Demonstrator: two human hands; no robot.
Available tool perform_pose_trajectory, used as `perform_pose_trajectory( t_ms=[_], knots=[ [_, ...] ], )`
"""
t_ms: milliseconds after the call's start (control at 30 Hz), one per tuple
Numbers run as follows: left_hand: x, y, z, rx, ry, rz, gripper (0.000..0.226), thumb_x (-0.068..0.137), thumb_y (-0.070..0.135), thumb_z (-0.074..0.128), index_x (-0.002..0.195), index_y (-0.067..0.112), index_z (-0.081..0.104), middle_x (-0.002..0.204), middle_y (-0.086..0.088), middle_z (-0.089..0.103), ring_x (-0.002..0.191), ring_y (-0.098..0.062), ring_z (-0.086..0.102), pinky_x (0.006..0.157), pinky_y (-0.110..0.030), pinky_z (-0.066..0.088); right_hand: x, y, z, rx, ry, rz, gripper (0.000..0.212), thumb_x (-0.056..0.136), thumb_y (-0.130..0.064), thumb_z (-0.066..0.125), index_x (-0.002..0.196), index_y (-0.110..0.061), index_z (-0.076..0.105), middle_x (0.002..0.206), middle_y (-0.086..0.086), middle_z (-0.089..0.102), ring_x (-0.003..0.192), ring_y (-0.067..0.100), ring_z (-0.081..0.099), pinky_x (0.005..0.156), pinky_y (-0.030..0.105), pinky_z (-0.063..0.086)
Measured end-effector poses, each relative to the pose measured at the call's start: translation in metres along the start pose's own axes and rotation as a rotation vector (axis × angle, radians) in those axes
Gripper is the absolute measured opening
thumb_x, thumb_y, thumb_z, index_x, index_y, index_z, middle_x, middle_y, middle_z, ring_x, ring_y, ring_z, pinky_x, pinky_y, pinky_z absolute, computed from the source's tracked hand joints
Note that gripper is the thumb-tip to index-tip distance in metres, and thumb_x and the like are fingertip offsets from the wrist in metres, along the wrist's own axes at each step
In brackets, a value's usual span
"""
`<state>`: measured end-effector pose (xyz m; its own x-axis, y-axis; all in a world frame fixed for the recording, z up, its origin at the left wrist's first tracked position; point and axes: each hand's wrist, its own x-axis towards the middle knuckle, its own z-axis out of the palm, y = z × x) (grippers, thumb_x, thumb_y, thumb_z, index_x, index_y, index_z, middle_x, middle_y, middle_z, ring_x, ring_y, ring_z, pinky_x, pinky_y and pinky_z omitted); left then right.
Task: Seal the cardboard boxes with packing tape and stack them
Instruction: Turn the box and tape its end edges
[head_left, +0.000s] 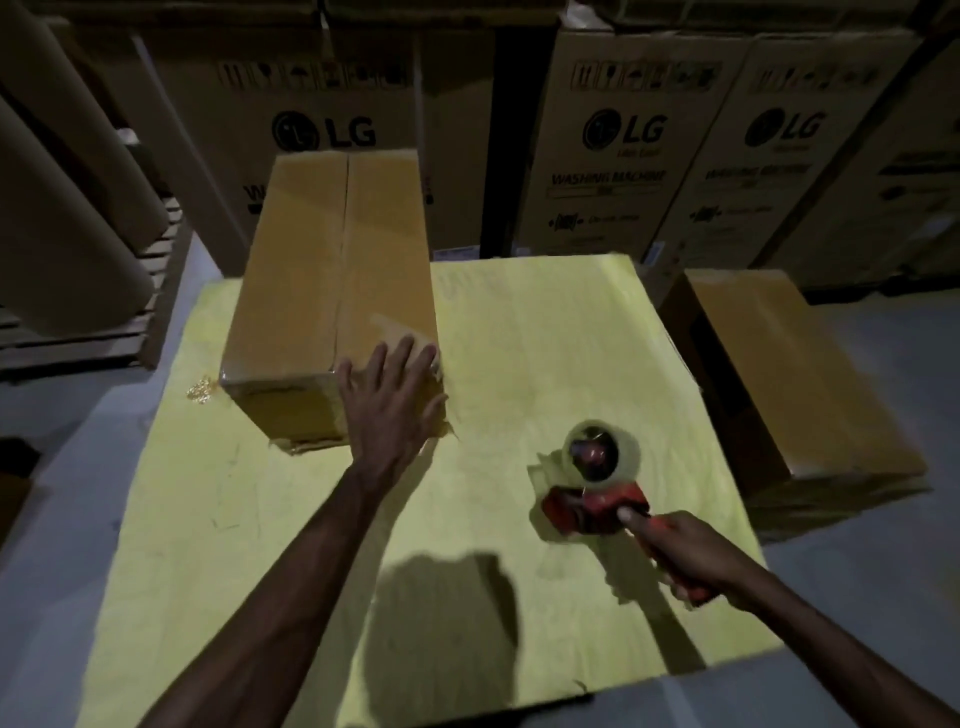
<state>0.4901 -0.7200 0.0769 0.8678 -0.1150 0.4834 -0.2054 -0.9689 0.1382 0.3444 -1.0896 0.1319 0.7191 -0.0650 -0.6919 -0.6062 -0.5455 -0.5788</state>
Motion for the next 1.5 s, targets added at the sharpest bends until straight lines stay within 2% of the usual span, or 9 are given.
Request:
perform_pose_trajectory(
  t_ms=[200,433,700,800,900,1100,1167,1300,1500],
  knots=[
    [0.005,-0.002,-0.002,-0.043,-0.041,-0.016,0.083,0.083,0.059,0.069,0.155,0.029,0.043,0.166,-0.002,0.034,0.153,-0.033,0.029,0.12,-0.07,0.007,0.063,-0.024,0.032,0.765,-0.09,0.021,0.062,0.086,-0.075,0.059,0.071,-0.014,0.057,0.06,0.009,0.049,0.036,0.016,0.042,0.035,0.022,0.035],
    [0.002,0.012,-0.001,-0.064,-0.019,-0.041,0.078,0.088,0.063,0.062,0.155,0.027,0.045,0.167,-0.001,0.034,0.154,-0.03,0.029,0.123,-0.066,0.0,0.151,-0.057,0.085,1.183,-0.102,-0.028,0.06,0.084,-0.076,0.056,0.073,-0.017,0.051,0.052,-0.001,0.045,0.036,0.01,0.04,0.036,0.02,0.031],
    [0.005,0.006,0.003,-0.049,-0.058,-0.049,0.075,0.091,0.058,0.064,0.157,0.031,0.042,0.169,0.003,0.029,0.156,-0.026,0.024,0.124,-0.064,0.0,0.198,-0.066,0.11,1.006,0.131,-0.008,0.079,0.068,-0.087,0.067,0.067,-0.009,0.061,0.062,0.015,0.059,0.049,0.027,0.057,0.051,0.035,0.051],
    [0.005,0.001,0.0,-0.062,-0.072,-0.037,0.074,0.094,0.059,0.061,0.159,0.031,0.039,0.17,0.004,0.027,0.157,-0.024,0.022,0.124,-0.065,0.004,0.19,-0.074,0.121,0.607,0.562,0.02,0.071,0.09,-0.079,0.05,0.07,-0.013,0.069,0.069,0.009,0.07,0.071,0.033,0.069,0.072,0.047,0.058],
    [0.002,-0.004,-0.009,-0.155,-0.045,-0.043,0.069,0.099,0.056,0.055,0.16,0.028,0.037,0.17,0.004,0.028,0.158,-0.02,0.022,0.124,-0.063,0.012,0.158,-0.1,0.134,0.515,0.952,-0.034,0.049,0.098,-0.055,0.059,0.118,-0.01,0.062,0.119,0.008,0.065,0.109,0.033,0.065,0.084,0.042,0.05],
    [-0.013,-0.064,-0.042,-0.281,0.464,-0.421,0.043,0.103,0.035,0.057,0.14,0.012,0.061,0.152,-0.007,0.055,0.145,-0.025,0.046,0.121,-0.056,0.027,0.08,-0.201,0.179,0.438,0.683,-0.705,0.058,0.107,-0.049,0.045,0.159,-0.028,0.03,0.164,-0.013,0.033,0.145,0.0,0.034,0.107,0.01,0.03],
    [-0.006,-0.094,-0.055,-0.311,0.547,-0.646,0.047,0.108,0.039,0.049,0.145,0.012,0.055,0.152,-0.008,0.054,0.144,-0.026,0.047,0.121,-0.048,0.031,0.077,-0.231,0.195,0.377,0.62,-0.796,0.064,0.105,-0.058,0.033,0.163,-0.034,0.018,0.168,-0.018,0.02,0.152,-0.001,0.023,0.118,0.019,0.025],
    [0.007,-0.132,-0.063,-0.644,0.33,-0.941,0.054,0.109,0.049,0.042,0.15,0.015,0.052,0.148,-0.01,0.059,0.137,-0.028,0.053,0.108,-0.034,0.039,0.087,-0.257,0.226,0.284,0.585,-0.757,0.067,0.102,-0.072,0.024,0.161,-0.048,0.004,0.168,-0.026,0.006,0.154,0.0,0.012,0.126,0.048,0.022],
    [0.002,-0.125,-0.043,-0.739,0.212,-1.01,0.042,0.105,0.041,0.056,0.139,0.016,0.06,0.13,-0.01,0.07,0.119,-0.03,0.063,0.093,-0.032,0.046,0.114,-0.254,0.221,0.442,0.747,-0.585,0.07,0.101,-0.07,0.033,0.16,-0.035,0.025,0.168,-0.011,0.024,0.15,0.016,0.033,0.112,0.036,0.035]
  ],
)
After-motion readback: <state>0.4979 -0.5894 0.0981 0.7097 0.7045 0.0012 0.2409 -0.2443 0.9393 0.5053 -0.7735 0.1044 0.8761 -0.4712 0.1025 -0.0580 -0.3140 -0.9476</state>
